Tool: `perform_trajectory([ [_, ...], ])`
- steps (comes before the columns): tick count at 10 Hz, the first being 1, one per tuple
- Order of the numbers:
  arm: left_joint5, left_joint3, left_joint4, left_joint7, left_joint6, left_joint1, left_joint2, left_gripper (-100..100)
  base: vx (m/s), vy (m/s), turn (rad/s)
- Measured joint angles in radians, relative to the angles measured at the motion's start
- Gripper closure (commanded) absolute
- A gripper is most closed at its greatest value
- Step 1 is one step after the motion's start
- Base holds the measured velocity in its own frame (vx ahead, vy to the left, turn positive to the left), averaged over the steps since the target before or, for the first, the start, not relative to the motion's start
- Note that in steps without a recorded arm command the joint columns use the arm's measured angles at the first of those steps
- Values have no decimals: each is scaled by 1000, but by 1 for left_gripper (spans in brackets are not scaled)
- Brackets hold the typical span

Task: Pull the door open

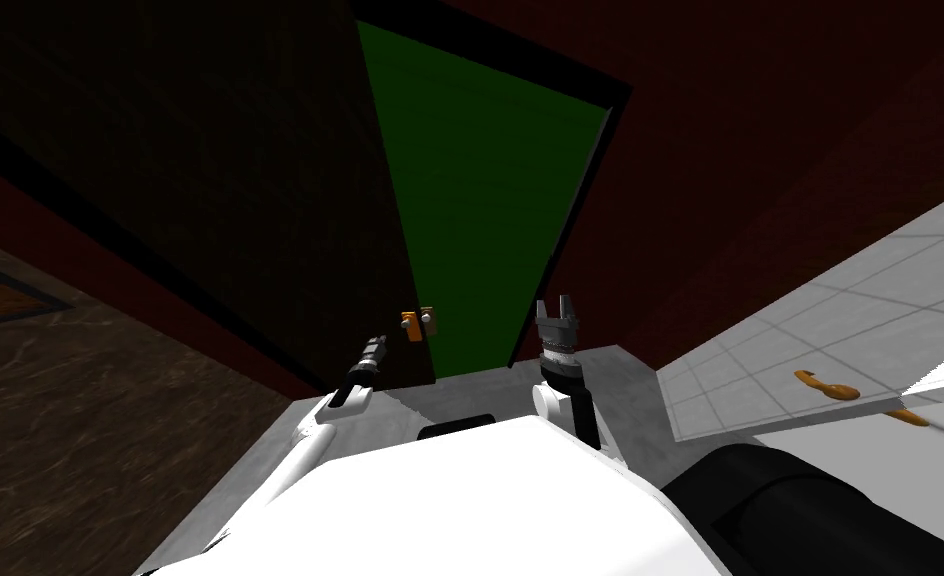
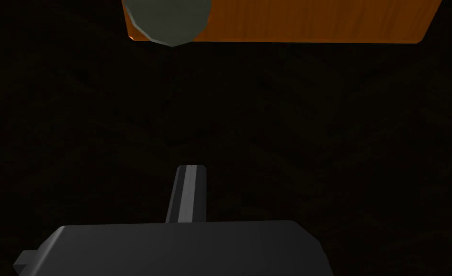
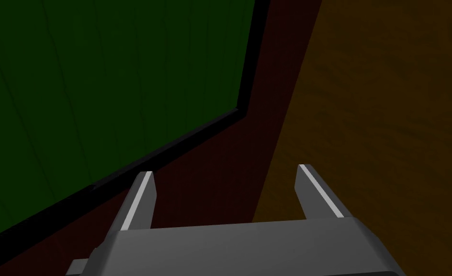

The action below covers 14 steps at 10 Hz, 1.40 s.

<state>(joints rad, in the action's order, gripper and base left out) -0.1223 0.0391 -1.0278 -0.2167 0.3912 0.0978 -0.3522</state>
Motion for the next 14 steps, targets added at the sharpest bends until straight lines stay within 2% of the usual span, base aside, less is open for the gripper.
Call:
perform_trajectory([
  [2, 1, -23, -13, -14, 0, 1, -5, -100, -184, -54, -62],
  [4, 5, -45, -35, -20, 3, -2, 4, -100, -101, -63, -58],
  [5, 5, -47, -38, -20, 2, -2, 5, -100, -28, 70, 208],
  [6, 3, -31, -32, -17, 2, -17, -3, -100, -9, 147, 208],
  [8, -1, 1, 33, -11, 20, -15, -20, -100, 132, 150, 55],
  [9, -3, 11, 28, -10, 16, -19, -26, -100, 206, 0, -80],
  [12, 0, 8, 12, -3, 6, -6, -11, -100, 185, -63, -112],
  [13, 1, 0, 26, -4, 12, 12, -6, -100, 199, -117, -132],
  [14, 3, -6, 9, -1, 7, 18, 6, -100, 181, -151, -154],
])
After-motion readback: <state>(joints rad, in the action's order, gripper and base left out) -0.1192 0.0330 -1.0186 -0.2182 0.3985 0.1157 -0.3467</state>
